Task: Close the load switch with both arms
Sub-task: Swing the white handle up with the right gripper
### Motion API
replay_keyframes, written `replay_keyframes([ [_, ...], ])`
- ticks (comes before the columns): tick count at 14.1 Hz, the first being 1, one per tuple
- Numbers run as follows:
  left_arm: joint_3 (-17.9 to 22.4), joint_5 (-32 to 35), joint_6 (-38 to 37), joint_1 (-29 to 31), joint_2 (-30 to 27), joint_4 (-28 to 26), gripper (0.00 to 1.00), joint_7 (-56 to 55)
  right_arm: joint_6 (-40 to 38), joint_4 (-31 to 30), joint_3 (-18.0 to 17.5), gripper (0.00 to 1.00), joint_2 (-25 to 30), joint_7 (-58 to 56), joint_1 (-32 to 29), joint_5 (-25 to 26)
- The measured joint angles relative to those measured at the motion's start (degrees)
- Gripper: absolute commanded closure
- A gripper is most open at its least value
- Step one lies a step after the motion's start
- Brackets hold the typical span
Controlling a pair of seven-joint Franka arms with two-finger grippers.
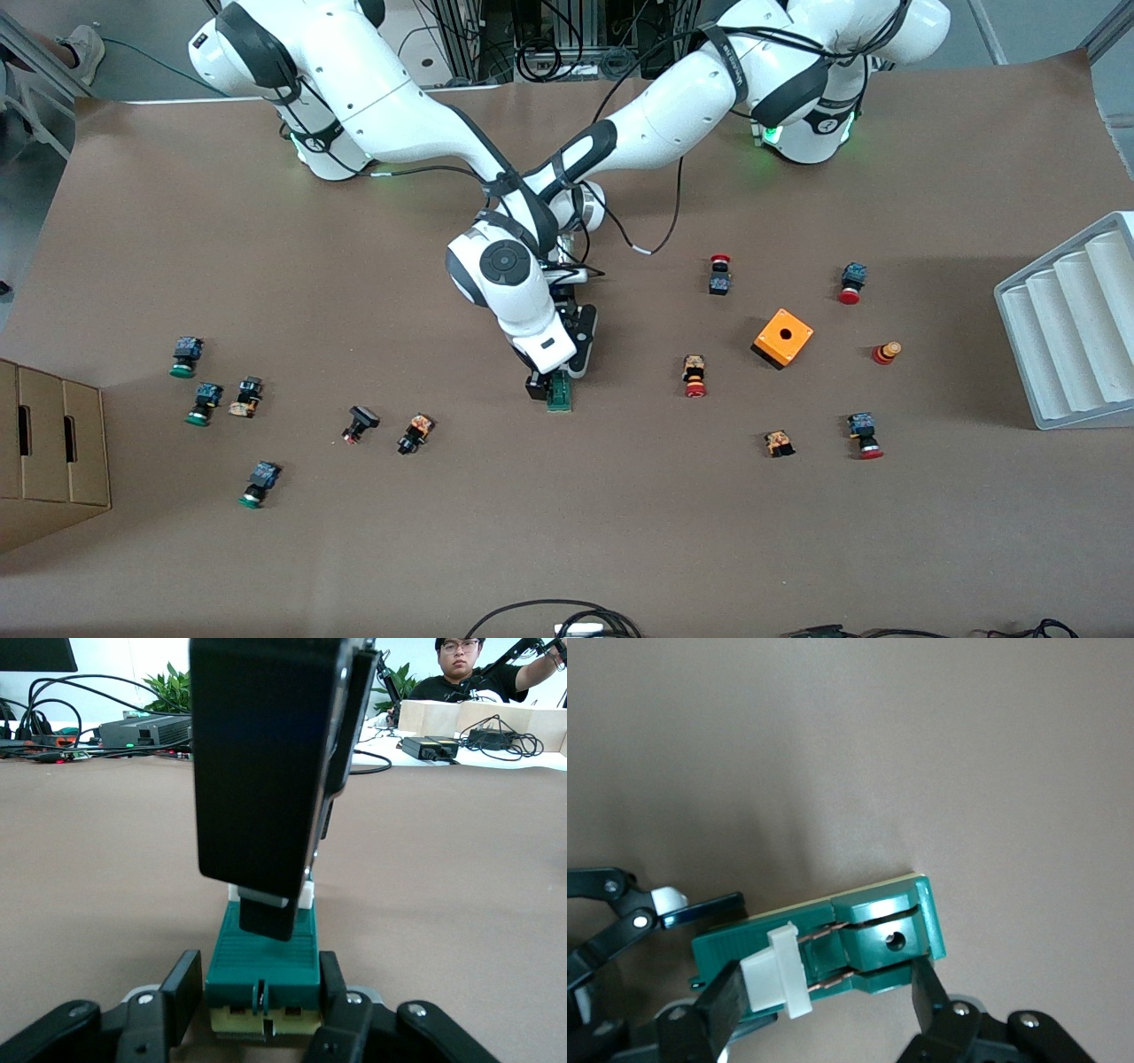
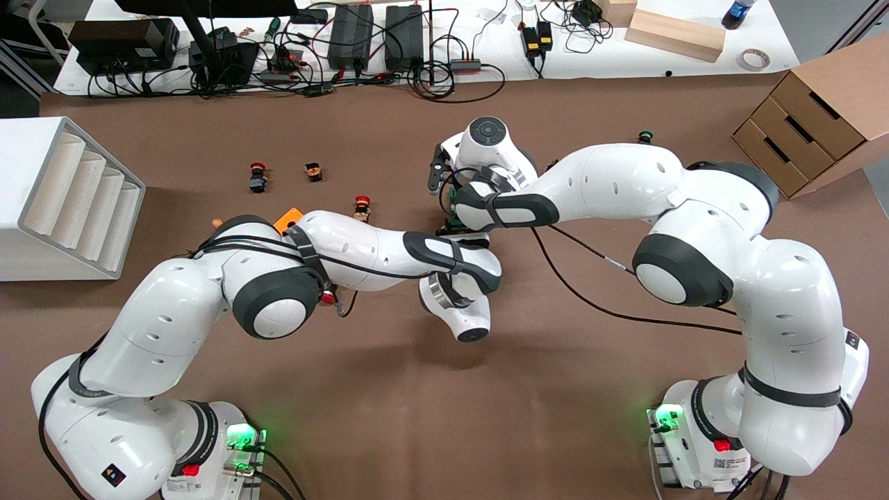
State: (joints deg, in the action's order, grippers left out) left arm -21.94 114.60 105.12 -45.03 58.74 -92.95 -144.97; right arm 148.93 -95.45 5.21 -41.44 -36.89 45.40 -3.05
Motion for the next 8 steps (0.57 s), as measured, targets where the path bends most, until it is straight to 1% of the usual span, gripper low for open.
replay_keyframes([
  [8,0.0,0.0,0.0,0.0,0.0,0.0,0.39,0.0,0.0,0.4,0.0,0.18,0.2,0.0,0.0,0.0],
])
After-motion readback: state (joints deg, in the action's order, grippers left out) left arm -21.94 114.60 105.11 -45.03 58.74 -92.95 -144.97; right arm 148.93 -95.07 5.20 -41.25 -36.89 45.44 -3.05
